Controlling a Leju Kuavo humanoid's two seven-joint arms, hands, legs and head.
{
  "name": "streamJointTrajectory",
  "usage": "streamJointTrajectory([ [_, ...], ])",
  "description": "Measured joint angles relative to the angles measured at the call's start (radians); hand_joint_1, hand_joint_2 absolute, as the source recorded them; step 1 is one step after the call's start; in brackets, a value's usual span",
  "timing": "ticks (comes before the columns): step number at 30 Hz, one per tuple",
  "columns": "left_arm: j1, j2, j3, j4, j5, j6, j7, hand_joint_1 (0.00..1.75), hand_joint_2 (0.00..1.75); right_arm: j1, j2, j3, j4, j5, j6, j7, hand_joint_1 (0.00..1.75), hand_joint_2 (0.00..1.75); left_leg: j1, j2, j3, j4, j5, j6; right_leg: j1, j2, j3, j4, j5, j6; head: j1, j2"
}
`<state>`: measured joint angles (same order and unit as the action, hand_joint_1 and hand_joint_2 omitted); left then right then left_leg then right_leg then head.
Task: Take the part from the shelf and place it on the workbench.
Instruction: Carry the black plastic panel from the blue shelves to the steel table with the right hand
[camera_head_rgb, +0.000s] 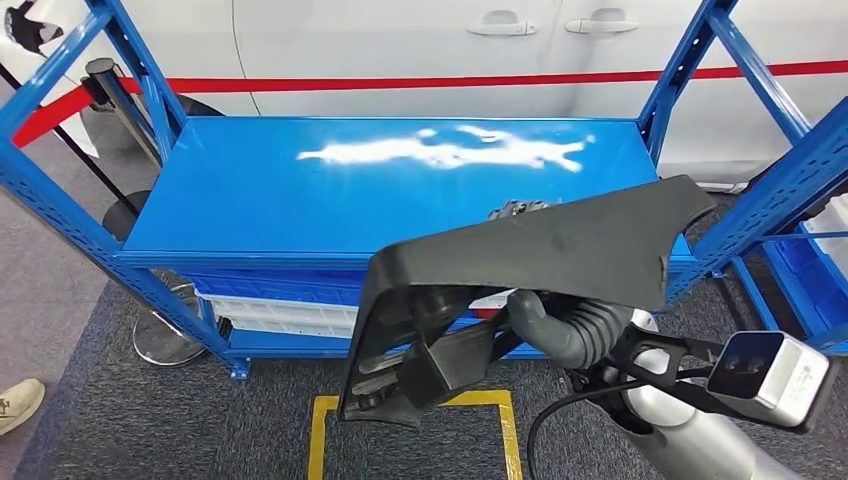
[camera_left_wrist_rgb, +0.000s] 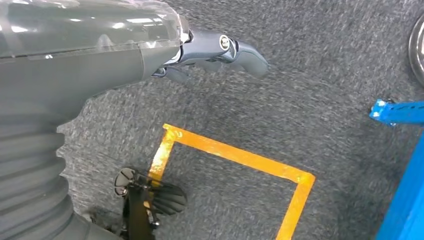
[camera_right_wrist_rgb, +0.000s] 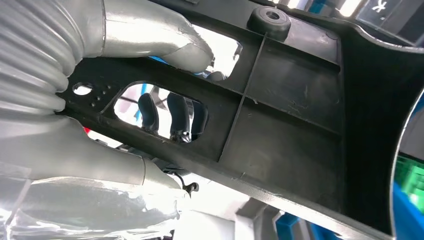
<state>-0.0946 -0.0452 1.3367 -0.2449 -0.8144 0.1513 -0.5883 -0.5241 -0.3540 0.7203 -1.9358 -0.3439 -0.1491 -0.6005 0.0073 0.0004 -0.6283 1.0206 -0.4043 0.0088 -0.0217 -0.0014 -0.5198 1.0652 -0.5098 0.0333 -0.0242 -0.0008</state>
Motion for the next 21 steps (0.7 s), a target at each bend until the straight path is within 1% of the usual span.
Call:
streamJointTrajectory([
  [1,0.000,0.000,0.000,0.000,0.000,0.000,0.003,0.00,1.75,0.002,0.001,-0.011,-0.001,0.001,0.007,0.000,1.24,1.75,0.001,0.000,-0.006,0.001,0.008,-0.007,0.005,0.001,0.018,-0.035,-0.010,-0.006,0.000,0.000],
  [2,0.001,0.000,0.000,0.000,0.000,0.000,0.006,0.00,1.75,0.007,0.001,-0.023,-0.001,0.002,0.016,-0.001,1.24,1.75,0.002,-0.001,-0.010,0.000,0.017,-0.014,0.009,0.001,0.020,-0.052,-0.011,-0.014,0.000,0.000],
  [3,0.001,-0.001,0.000,0.000,0.000,0.000,0.009,0.00,1.75,0.012,0.001,-0.034,0.000,0.004,0.026,-0.001,1.24,1.75,0.005,-0.001,-0.015,-0.001,0.022,-0.020,0.010,0.000,0.013,-0.056,-0.004,-0.022,0.000,0.000],
  [4,0.003,-0.001,0.000,0.001,0.001,0.000,0.012,0.00,1.75,0.019,0.001,-0.044,0.001,0.009,0.036,-0.002,1.24,1.75,0.007,-0.001,-0.023,0.006,0.012,-0.025,0.010,-0.002,0.005,-0.059,0.006,-0.031,0.000,0.000],
  [5,0.005,-0.001,0.000,0.001,0.003,0.001,0.013,0.00,1.75,0.029,0.001,-0.052,0.003,0.017,0.048,-0.004,1.24,1.75,0.008,-0.001,-0.033,0.026,-0.015,-0.028,0.010,-0.004,-0.003,-0.061,0.016,-0.041,-0.001,0.000],
  [6,0.007,-0.002,0.001,0.001,0.004,0.001,0.014,0.00,1.75,0.042,0.001,-0.060,0.004,0.029,0.059,-0.009,1.24,1.75,0.009,-0.001,-0.047,0.065,-0.059,-0.029,0.009,-0.006,-0.012,-0.063,0.027,-0.049,-0.001,0.000],
  [7,0.009,-0.003,0.001,0.002,0.005,0.001,0.015,0.00,1.75,0.058,0.002,-0.066,0.006,0.041,0.070,-0.014,1.24,1.75,0.010,-0.001,-0.062,0.121,-0.110,-0.030,0.012,-0.008,-0.023,-0.063,0.036,-0.055,-0.002,0.000],
  [8,0.010,-0.004,0.001,0.002,0.006,0.001,0.015,0.00,1.75,0.074,0.002,-0.071,0.007,0.055,0.081,-0.020,1.24,1.75,0.010,-0.001,-0.076,0.186,-0.153,-0.030,0.015,-0.009,-0.035,-0.062,0.045,-0.059,-0.002,0.000],
  [9,0.011,-0.005,0.001,0.002,0.006,0.001,0.015,0.00,1.75,0.091,0.002,-0.075,0.007,0.068,0.091,-0.026,1.24,1.75,0.010,-0.001,-0.084,0.242,-0.176,-0.031,0.018,-0.010,-0.048,-0.060,0.054,-0.060,-0.002,0.000],
  [10,0.012,-0.005,0.001,0.002,0.006,0.002,0.016,0.00,1.75,0.105,0.002,-0.080,0.008,0.082,0.100,-0.031,1.24,1.75,0.010,-0.001,-0.081,0.277,-0.176,-0.031,0.020,-0.011,-0.062,-0.057,0.063,-0.060,-0.002,0.000],
  [11,0.013,-0.005,0.001,0.002,0.006,0.002,0.018,0.00,1.75,0.119,0.002,-0.085,0.009,0.097,0.111,-0.037,1.24,1.75,0.010,-0.001,-0.063,0.278,-0.154,-0.030,0.021,-0.011,-0.077,-0.053,0.072,-0.059,-0.002,0.000],
  [12,0.013,-0.005,0.001,0.002,0.006,0.001,0.020,0.00,1.75,0.131,0.002,-0.091,0.009,0.110,0.121,-0.044,1.24,1.75,0.010,-0.001,-0.029,0.247,-0.125,-0.028,0.022,-0.010,-0.092,-0.048,0.079,-0.058,-0.002,0.000],
  [13,0.014,-0.005,0.001,0.002,0.006,0.001,0.022,0.00,1.75,0.143,0.002,-0.100,0.009,0.122,0.129,-0.049,1.24,1.75,0.010,-0.002,0.018,0.190,-0.104,-0.025,0.022,-0.010,-0.106,-0.041,0.086,-0.055,-0.003,0.000],
  [14,0.014,-0.005,0.001,0.002,0.006,0.001,0.024,0.00,1.75,0.153,0.002,-0.109,0.009,0.132,0.136,-0.055,1.24,1.75,0.007,-0.002,0.071,0.117,-0.101,-0.021,0.023,-0.010,-0.118,-0.035,0.092,-0.051,-0.002,0.000],
  [15,0.013,-0.004,0.001,0.002,0.005,0.001,0.026,0.00,1.75,0.162,0.002,-0.118,0.009,0.142,0.144,-0.062,1.24,1.75,0.005,-0.002,0.111,0.057,-0.109,-0.018,0.023,-0.010,-0.126,-0.030,0.098,-0.046,-0.002,0.000],
  [16,0.013,-0.004,0.001,0.002,0.006,0.000,0.027,0.00,1.75,0.170,0.002,-0.128,0.009,0.151,0.154,-0.070,1.24,1.75,0.001,-0.003,0.135,0.016,-0.121,-0.014,0.023,-0.011,-0.131,-0.028,0.105,-0.040,-0.002,0.000],
  [17,0.013,-0.003,0.001,0.002,0.006,0.000,0.028,0.00,1.75,0.178,0.002,-0.138,0.008,0.159,0.170,-0.079,1.24,1.75,-0.003,-0.002,0.145,-0.006,-0.126,-0.010,0.022,-0.011,-0.133,-0.028,0.113,-0.033,-0.002,0.000],
  [18,0.015,-0.004,0.001,0.002,0.006,0.000,0.029,0.00,1.75,0.189,0.002,-0.148,0.008,0.166,0.188,-0.086,1.24,1.75,-0.002,-0.001,0.139,-0.010,-0.120,-0.005,0.021,-0.009,-0.134,-0.031,0.121,-0.027,-0.002,0.000],
  [19,0.016,-0.005,0.001,0.002,0.006,0.000,0.028,0.00,1.75,0.201,0.002,-0.158,0.007,0.170,0.207,-0.090,1.24,1.75,-0.002,0.003,0.135,-0.014,-0.109,0.002,0.019,-0.007,-0.138,-0.028,0.118,-0.021,-0.001,0.000],
  [20,0.018,-0.006,0.002,0.002,0.006,0.000,0.028,0.00,1.75,0.212,0.003,-0.168,0.006,0.172,0.222,-0.092,1.24,1.75,0.000,0.009,0.128,-0.018,-0.098,0.009,0.018,-0.004,-0.146,-0.015,0.098,-0.016,0.000,0.000],
  [21,0.020,-0.007,0.002,0.002,0.006,0.000,0.028,0.00,1.75,0.221,0.003,-0.177,0.006,0.174,0.232,-0.092,1.24,1.75,0.002,0.015,0.118,-0.022,-0.086,0.016,0.016,-0.002,-0.158,0.016,0.061,-0.011,0.001,0.000],
])
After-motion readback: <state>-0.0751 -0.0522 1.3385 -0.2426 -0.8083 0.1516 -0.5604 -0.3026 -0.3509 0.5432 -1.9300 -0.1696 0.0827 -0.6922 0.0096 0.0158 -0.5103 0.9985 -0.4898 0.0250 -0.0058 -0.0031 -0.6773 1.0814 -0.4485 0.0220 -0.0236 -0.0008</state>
